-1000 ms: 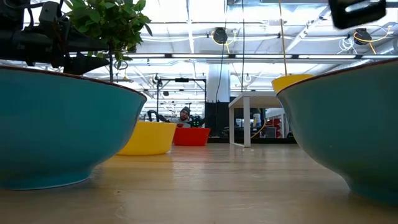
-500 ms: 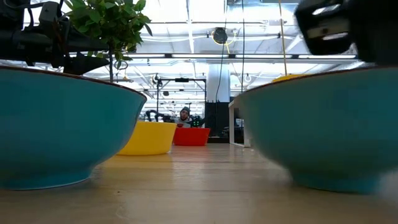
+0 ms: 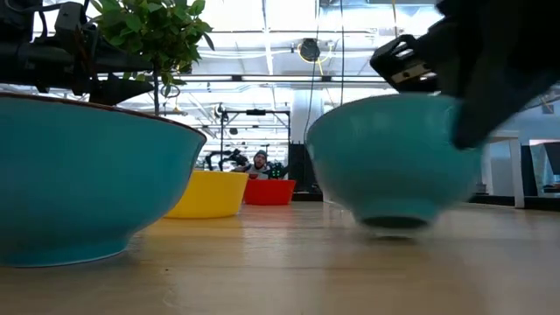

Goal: Pick & Place Mini bowls
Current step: Put the blue bowl on the shelf

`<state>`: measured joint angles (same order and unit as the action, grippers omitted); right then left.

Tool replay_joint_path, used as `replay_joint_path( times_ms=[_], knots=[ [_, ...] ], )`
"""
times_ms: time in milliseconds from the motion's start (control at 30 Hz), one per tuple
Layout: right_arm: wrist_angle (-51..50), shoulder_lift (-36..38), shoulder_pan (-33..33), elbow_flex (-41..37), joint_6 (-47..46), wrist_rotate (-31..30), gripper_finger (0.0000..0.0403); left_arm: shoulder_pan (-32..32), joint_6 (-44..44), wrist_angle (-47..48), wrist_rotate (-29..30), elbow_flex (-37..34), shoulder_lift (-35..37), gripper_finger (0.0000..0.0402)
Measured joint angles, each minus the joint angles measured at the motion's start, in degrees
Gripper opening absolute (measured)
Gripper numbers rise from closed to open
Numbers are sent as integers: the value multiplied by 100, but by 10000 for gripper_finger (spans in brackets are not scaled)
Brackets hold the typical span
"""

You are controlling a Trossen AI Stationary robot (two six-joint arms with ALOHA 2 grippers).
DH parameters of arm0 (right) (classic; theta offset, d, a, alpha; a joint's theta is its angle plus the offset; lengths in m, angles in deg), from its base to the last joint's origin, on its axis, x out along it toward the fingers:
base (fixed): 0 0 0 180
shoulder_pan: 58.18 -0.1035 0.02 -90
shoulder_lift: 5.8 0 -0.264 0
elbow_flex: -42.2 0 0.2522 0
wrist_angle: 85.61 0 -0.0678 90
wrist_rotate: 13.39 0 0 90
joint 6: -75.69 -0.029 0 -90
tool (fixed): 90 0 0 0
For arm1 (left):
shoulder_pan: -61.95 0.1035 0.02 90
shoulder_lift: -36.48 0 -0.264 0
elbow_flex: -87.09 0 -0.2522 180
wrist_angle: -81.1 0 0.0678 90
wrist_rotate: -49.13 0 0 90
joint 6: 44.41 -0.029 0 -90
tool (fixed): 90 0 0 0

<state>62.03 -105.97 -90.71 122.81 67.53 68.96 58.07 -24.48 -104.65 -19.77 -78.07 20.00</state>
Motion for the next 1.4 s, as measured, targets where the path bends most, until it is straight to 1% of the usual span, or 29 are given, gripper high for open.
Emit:
replay_joint_path(
  times_ms=[33,133,267,367,433,500,667,733,800,1000,1200,1400],
  knots=[
    [-130,134,67,-15,32,-135,4,-2,0,0,1,2,1,218],
    [-134,547,310,9,122,-269,3,0,0,-2,0,2,-1,218],
    [-186,1174,622,0,421,-326,3,0,0,11,0,1,-1,218],
    [-188,1709,881,0,777,-666,2,0,0,24,0,2,1,218],
    [-185,2047,1138,18,953,-823,2,-2,0,7,0,2,0,218],
    [-449,2338,1467,18,930,-924,2,0,0,28,0,2,1,218],
    [-1075,2738,2445,13,669,-906,1,0,0,42,0,2,0,218],
    [-1265,2761,2793,28,773,-884,1,0,-2,7,0,2,-1,218],
    [-1735,2726,3139,141,900,-877,1,-1,0,-5,0,4,1,218],
    [-2779,2326,4145,780,1125,-885,1,0,-1,36,0,4,-1,218],
    [-3086,1917,4894,1243,1379,-876,1,0,-1,21,-2,4,-1,218],
    [-3094,1552,5422,1340,1491,-879,2,-2,-2,-6,-4,4,1,218]
  ],
)
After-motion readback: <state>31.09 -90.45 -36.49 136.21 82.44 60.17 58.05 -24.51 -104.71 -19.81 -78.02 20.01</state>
